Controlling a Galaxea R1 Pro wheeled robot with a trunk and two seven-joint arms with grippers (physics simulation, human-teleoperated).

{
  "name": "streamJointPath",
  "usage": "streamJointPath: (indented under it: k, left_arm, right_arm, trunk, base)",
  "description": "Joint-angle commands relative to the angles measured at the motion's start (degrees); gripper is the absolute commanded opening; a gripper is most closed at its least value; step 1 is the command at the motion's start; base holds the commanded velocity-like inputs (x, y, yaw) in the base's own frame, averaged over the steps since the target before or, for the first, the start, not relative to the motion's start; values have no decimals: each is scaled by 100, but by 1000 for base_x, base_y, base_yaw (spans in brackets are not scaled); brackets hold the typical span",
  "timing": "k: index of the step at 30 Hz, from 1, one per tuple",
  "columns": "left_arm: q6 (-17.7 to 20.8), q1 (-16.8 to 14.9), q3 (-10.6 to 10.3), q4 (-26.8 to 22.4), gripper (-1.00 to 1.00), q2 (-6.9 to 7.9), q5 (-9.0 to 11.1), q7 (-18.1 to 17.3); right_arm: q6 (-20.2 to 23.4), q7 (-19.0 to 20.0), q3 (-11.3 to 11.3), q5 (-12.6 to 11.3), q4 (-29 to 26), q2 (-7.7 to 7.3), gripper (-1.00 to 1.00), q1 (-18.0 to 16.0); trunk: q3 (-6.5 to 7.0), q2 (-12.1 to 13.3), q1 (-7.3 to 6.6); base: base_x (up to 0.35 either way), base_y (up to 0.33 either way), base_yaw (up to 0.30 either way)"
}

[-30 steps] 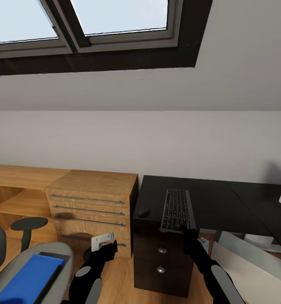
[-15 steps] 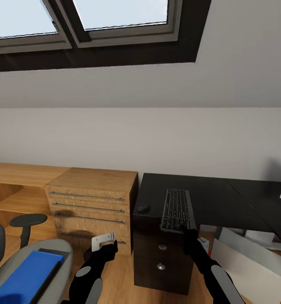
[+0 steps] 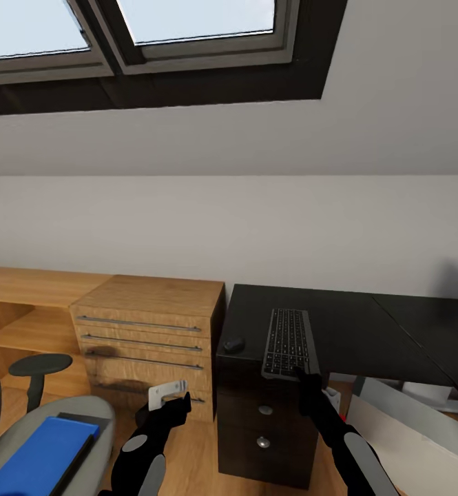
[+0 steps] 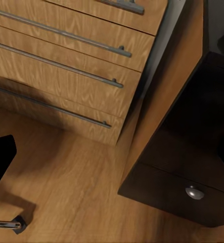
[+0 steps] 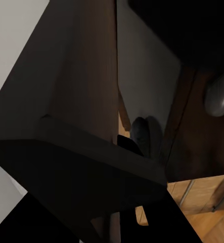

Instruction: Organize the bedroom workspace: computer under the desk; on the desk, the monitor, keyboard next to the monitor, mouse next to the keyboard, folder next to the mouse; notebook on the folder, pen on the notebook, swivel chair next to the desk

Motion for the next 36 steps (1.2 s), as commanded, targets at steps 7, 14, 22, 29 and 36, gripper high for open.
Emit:
streamJointPath:
  k: [7, 14, 22, 29, 36]
  left_arm:
    - [16, -3, -9, -2, 100, -1, 60, 56]
    - [16, -4, -9, 1, 100, -1, 60, 53]
    - [16, -4, -9, 0, 100, 0, 60, 59]
    - [-4, -1, -9, 1, 100, 7, 56, 62]
    - [-10, -1, -9, 2, 100, 8, 51, 62]
  right_arm:
    - [5, 9, -3, -52, -3, 1, -100, -3]
    - [4, 3, -3, -52, -10, -2, -100, -3]
    - [4, -8, -3, -51, -5, -8, 100, -3]
    - [4, -3, -3, -52, -8, -8, 100, -3]
    - [4, 0, -3, -52, -9, -8, 100, -2]
  trunk:
    - [-7, -3, 1]
    - [-7, -3, 1]
    - [-7, -3, 1]
    - [-7, -3, 1]
    - [-7, -3, 1]
  base:
    - [32, 0, 0]
    - [2, 0, 0]
    - [0, 0, 0]
    - [0, 0, 0]
    - [-156, 0, 0]
